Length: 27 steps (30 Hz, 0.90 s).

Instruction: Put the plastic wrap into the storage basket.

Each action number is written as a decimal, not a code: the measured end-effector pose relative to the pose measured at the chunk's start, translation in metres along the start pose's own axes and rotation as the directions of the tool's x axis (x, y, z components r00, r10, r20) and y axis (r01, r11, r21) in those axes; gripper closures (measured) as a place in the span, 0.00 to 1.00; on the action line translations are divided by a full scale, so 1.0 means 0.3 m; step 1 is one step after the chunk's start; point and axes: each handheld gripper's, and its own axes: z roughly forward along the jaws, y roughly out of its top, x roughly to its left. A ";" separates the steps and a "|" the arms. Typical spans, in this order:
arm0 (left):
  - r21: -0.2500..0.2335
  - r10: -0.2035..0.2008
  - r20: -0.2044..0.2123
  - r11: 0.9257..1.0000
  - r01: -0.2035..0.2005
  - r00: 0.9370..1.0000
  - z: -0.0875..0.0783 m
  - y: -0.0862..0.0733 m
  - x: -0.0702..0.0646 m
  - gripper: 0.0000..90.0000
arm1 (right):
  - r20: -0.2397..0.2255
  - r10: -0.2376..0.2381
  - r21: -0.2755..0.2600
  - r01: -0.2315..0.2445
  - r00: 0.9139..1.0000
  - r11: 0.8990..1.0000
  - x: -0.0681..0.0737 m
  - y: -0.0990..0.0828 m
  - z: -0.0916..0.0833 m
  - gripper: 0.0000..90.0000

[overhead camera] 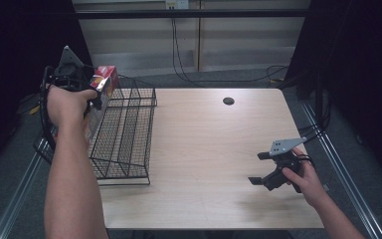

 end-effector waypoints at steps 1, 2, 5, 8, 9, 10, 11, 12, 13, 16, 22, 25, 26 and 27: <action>-0.003 0.000 0.003 1.000 0.000 1.000 0.000 -0.003 0.004 0.48 | 0.000 -0.002 0.001 0.002 1.000 1.000 0.000 0.000 -0.001 0.02; -0.005 -0.017 0.003 1.000 0.017 1.000 -0.001 -0.008 0.006 0.48 | 0.003 -0.002 0.000 0.002 1.000 1.000 0.001 -0.001 0.000 0.02; -0.001 -0.018 -0.007 1.000 0.018 1.000 -0.003 -0.014 0.011 0.48 | 0.000 0.001 0.002 -0.001 1.000 1.000 0.005 0.000 -0.003 0.02; -0.008 -0.031 -0.004 0.999 0.031 1.000 -0.004 -0.021 0.021 0.48 | -0.004 -0.001 -0.001 0.001 1.000 1.000 0.004 0.004 -0.005 0.02; -0.012 -0.034 -0.005 0.999 0.034 0.999 -0.003 -0.023 0.022 0.48 | 0.000 -0.003 -0.003 0.003 1.000 1.000 0.005 0.004 -0.004 0.02; -0.014 -0.036 -0.006 0.999 0.036 0.999 -0.003 -0.025 0.023 0.48 | -0.001 -0.003 -0.003 0.003 1.000 1.000 0.006 0.004 -0.004 0.02; -0.012 -0.040 -0.006 0.999 0.040 0.999 -0.004 -0.025 0.025 0.48 | 0.000 -0.002 -0.003 0.002 1.000 1.000 0.006 0.004 -0.003 0.02; -0.015 -0.046 -0.006 0.999 0.045 0.999 -0.004 -0.027 0.028 0.48 | -0.001 -0.001 -0.001 0.001 1.000 1.000 0.007 0.004 -0.003 0.02; -0.015 -0.045 -0.007 0.999 0.044 0.999 -0.005 -0.028 0.034 0.48 | 0.003 -0.007 0.000 0.007 1.000 1.000 0.007 0.003 -0.002 0.02; -0.017 -0.055 -0.016 0.998 0.055 0.998 -0.005 -0.030 0.041 0.48 | 0.000 -0.008 0.003 0.008 1.000 1.000 0.007 0.004 -0.002 0.02; -0.014 -0.070 -0.022 0.997 0.070 0.997 0.002 -0.041 0.057 0.48 | 0.008 -0.004 -0.001 0.004 1.000 1.000 0.005 0.003 -0.002 0.02; -0.013 -0.076 -0.022 0.997 0.076 0.997 0.005 -0.045 0.063 0.48 | 0.001 -0.005 -0.005 0.005 1.000 1.000 0.004 0.004 -0.001 0.02; -0.016 -0.083 -0.024 0.996 0.082 0.996 0.007 -0.046 0.064 0.48 | 0.005 -0.005 -0.004 0.005 1.000 1.000 0.004 0.004 -0.002 0.02; -0.012 -0.078 -0.018 0.997 0.078 0.997 0.007 -0.047 0.068 0.48 | 0.001 -0.002 -0.004 0.002 1.000 1.000 0.004 0.005 -0.003 0.02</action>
